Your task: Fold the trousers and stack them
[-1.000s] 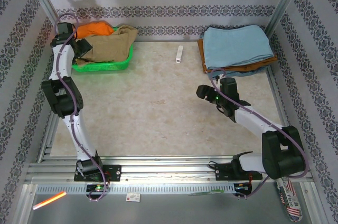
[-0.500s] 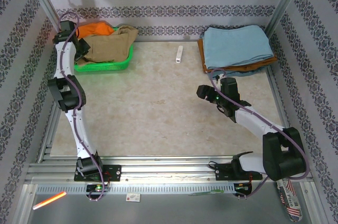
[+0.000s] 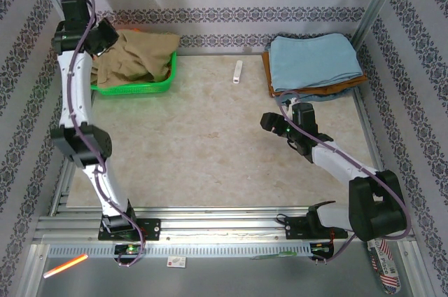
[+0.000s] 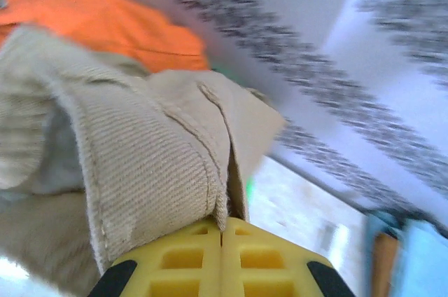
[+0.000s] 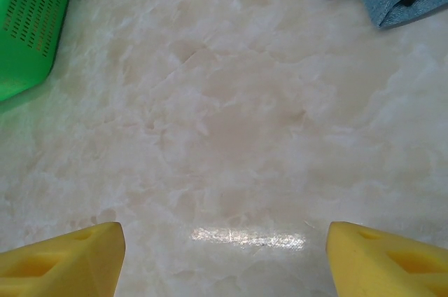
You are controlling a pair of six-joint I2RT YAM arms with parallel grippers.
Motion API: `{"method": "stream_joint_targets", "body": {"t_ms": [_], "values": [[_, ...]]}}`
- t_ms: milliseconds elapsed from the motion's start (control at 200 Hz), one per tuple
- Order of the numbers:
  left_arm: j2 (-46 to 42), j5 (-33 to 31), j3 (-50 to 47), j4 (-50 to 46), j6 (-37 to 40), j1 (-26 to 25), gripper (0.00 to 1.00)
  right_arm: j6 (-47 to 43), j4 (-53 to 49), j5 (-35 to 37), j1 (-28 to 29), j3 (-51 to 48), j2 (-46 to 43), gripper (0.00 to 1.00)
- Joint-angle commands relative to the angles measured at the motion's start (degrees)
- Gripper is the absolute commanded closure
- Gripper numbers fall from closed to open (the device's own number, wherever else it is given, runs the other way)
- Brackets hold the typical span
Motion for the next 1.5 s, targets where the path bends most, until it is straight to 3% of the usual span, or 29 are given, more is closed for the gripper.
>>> {"method": "stream_joint_targets", "body": {"t_ms": [0, 200, 455, 470, 515, 585, 609, 714, 774, 859, 929, 1214, 1494], "values": [[-9.23, 5.65, -5.23, 4.61, 2.11, -3.87, 1.00, -0.22, 0.43, 0.28, 0.86, 1.06, -1.26, 0.24], [-25.53, 5.77, -21.84, 10.33, 5.36, -20.21, 1.00, -0.05, 0.40, 0.67, 1.12, 0.79, -2.36, 0.24], [-44.94, 3.77, -61.40, 22.22, 4.05, -44.19, 0.99, 0.39, 0.86, 1.68, 1.02, 0.17, -2.64, 0.23], [-45.70, 4.15, -63.20, 22.67, 3.85, -45.61, 0.93, 0.38, 0.86, 1.66, 1.05, 0.18, -2.55, 0.23], [-48.00, 5.01, -68.57, 24.97, 2.23, -49.26, 0.50, 0.48, 0.89, 1.38, 1.02, 0.26, -2.29, 0.23], [-51.81, 5.18, -75.00, 27.68, 1.42, -53.66, 0.21, 0.63, 0.97, 1.15, 1.11, 0.44, -1.89, 0.23], [-53.49, 4.07, -77.14, 28.35, 0.92, -54.41, 0.03, 0.65, 0.92, 1.20, 1.12, 0.52, -1.73, 0.22], [-59.85, -0.31, -80.11, 26.56, 1.23, -54.54, 0.00, 0.90, 1.10, 1.53, 1.13, 0.40, -1.27, 0.22], [-61.66, -6.86, -79.15, 22.90, 2.27, -54.37, 0.00, 1.00, 1.23, 1.68, 1.22, 0.48, -0.93, 0.22], [-60.66, -20.79, -76.46, 16.95, 0.65, -53.58, 0.00, 0.75, 1.21, 1.96, 1.70, 0.59, -0.44, 0.22], [-57.44, -25.64, -75.02, 15.32, -0.88, -51.19, 0.00, 0.43, 1.05, 2.14, 2.04, 0.84, -0.09, 0.22], [-28.66, -22.14, -61.99, 20.31, -2.75, -38.49, 0.00, -0.15, 0.61, 2.62, 2.20, 1.06, 0.05, 0.21], [2.44, -34.78, -42.66, 12.66, -2.35, -38.02, 0.00, -0.36, 0.23, 2.30, 2.19, 1.50, 0.57, 0.19]]}}
